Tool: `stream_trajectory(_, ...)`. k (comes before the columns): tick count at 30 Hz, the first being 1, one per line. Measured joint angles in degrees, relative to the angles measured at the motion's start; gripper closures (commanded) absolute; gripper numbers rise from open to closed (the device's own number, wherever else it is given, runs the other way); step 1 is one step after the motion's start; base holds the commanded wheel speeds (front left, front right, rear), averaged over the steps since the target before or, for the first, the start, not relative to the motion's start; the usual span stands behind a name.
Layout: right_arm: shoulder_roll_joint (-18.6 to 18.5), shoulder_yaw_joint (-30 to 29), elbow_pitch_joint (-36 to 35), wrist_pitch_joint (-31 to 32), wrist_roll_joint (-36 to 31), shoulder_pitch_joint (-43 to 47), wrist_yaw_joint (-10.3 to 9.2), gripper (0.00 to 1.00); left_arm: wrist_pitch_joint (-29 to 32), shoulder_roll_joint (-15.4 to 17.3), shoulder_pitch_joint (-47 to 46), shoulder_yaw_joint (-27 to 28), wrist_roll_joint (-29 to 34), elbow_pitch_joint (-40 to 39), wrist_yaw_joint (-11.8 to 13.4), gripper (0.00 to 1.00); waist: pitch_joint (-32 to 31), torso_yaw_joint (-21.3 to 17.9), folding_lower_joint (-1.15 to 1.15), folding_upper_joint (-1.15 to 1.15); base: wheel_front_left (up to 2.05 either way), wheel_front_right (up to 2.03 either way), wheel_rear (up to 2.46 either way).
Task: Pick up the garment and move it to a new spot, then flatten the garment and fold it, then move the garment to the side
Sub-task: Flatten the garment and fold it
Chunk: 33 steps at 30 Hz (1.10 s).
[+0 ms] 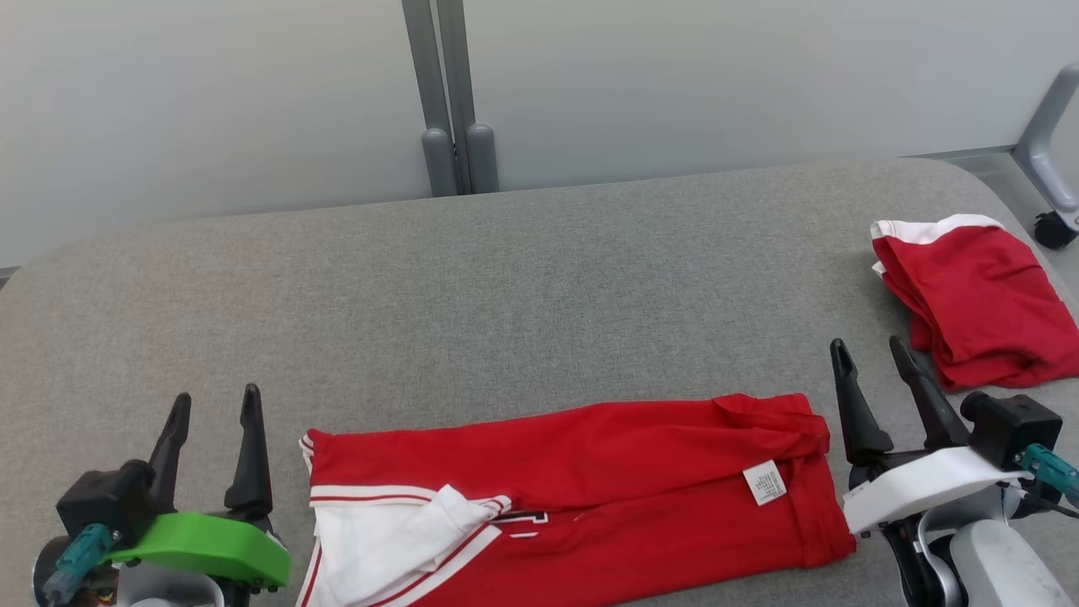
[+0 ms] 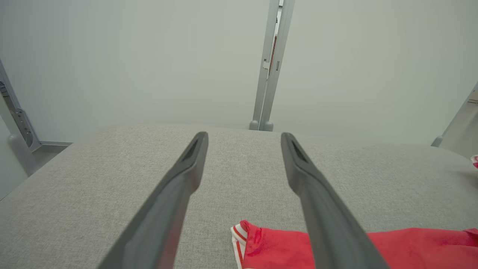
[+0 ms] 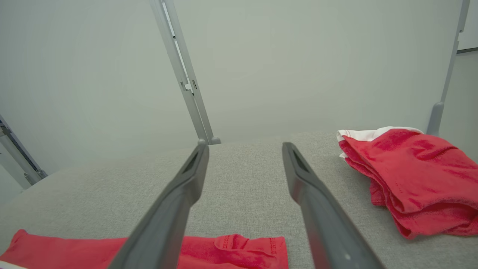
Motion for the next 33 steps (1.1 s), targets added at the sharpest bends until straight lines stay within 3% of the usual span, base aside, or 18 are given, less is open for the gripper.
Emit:
stream_trajectory(4, 0.86, 0.01, 0.93, 0.00, -0.54, 0.69, 0.00, 0.00, 0.00, -4.05, 2.19, 2.81, 3.31, 2.26, -3.55, 0.00, 0.10, -0.13, 0.00, 0.00, 0.00, 0.00, 0.00)
stream_trajectory(12, 0.45, 0.45, 2.91, 0.51, -1.02, 0.29, 0.01, 0.00, -0.01, -7.49, 2.26, 6.11, 7.54, 4.72, -8.09, 0.00, 0.23, 0.25, 0.00, 0.00, 0.00, 0.00, 0.00)
stream_trajectory(27, 2.19, -4.26, 21.45, 26.07, 1.00, -6.41, 0.00, 0.00, 0.00, -10.47, 1.49, 6.66, 10.32, 8.84, -11.77, 0.00, 0.96, 2.49, 0.00, 0.00, 0.00, 0.00, 0.00)
stream_trajectory(33, 3.18, -4.97, 25.17, 28.10, 2.12, -8.04, 0.00, 0.00, -0.01, -10.57, 1.10, 6.58, 10.33, 9.91, -12.09, 0.00, 1.31, 3.80, 0.00, 0.00, 0.00, 0.00, 0.00)
